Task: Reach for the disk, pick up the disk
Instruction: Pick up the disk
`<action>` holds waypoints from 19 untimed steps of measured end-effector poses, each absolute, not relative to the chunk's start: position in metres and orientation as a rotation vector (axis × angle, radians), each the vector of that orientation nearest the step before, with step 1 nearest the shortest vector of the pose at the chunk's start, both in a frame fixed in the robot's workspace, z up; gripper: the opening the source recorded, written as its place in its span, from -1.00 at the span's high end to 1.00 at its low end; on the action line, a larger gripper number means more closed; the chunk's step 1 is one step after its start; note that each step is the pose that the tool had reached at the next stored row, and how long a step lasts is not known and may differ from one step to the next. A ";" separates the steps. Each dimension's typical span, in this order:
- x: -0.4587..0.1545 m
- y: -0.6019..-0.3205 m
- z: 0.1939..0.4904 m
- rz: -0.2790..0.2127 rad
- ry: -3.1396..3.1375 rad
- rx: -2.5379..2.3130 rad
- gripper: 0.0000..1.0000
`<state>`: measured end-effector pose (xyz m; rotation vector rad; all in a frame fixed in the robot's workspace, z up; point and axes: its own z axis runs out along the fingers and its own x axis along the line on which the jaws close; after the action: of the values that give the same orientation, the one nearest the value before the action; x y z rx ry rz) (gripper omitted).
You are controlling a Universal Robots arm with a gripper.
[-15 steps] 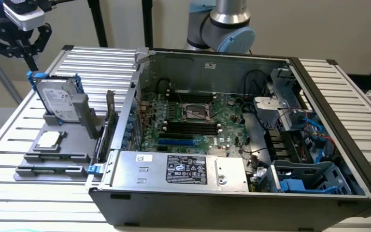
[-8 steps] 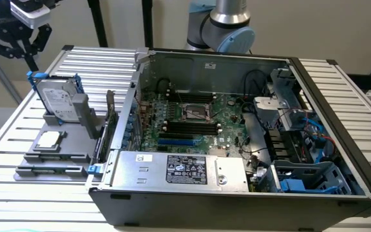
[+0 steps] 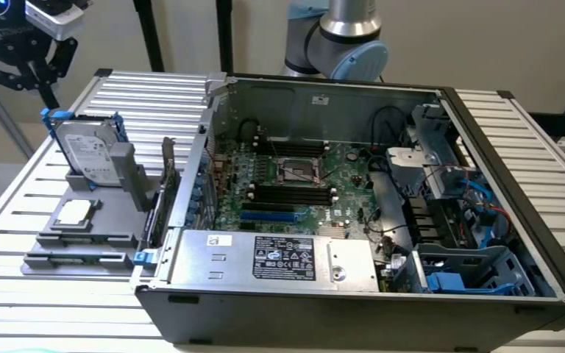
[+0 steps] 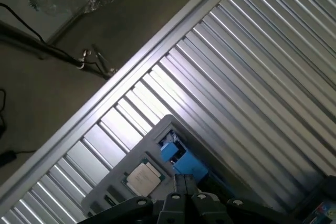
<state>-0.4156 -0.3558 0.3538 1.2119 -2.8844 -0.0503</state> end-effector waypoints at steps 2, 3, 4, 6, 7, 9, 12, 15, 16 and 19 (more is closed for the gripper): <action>-0.416 -0.356 0.354 -0.050 -2.862 1.264 0.79; -0.416 -0.356 0.353 -0.049 -2.850 1.290 0.79; -0.416 -0.356 0.353 -0.049 -2.839 1.315 0.79; -0.416 -0.356 0.353 -0.048 -2.814 1.368 0.79; -0.416 -0.356 0.353 -0.048 -2.802 1.392 0.79; -0.416 -0.356 0.353 -0.047 -2.776 1.441 0.79; -0.416 -0.356 0.353 -0.047 -2.741 1.506 0.79; -0.416 -0.356 0.353 -0.046 -2.707 1.565 0.79; -0.416 -0.356 0.353 -0.046 -2.697 1.582 0.79; -0.416 -0.355 0.353 -0.046 -2.675 1.617 0.79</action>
<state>-0.4155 -0.3548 0.3528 1.6173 -2.6752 -0.0459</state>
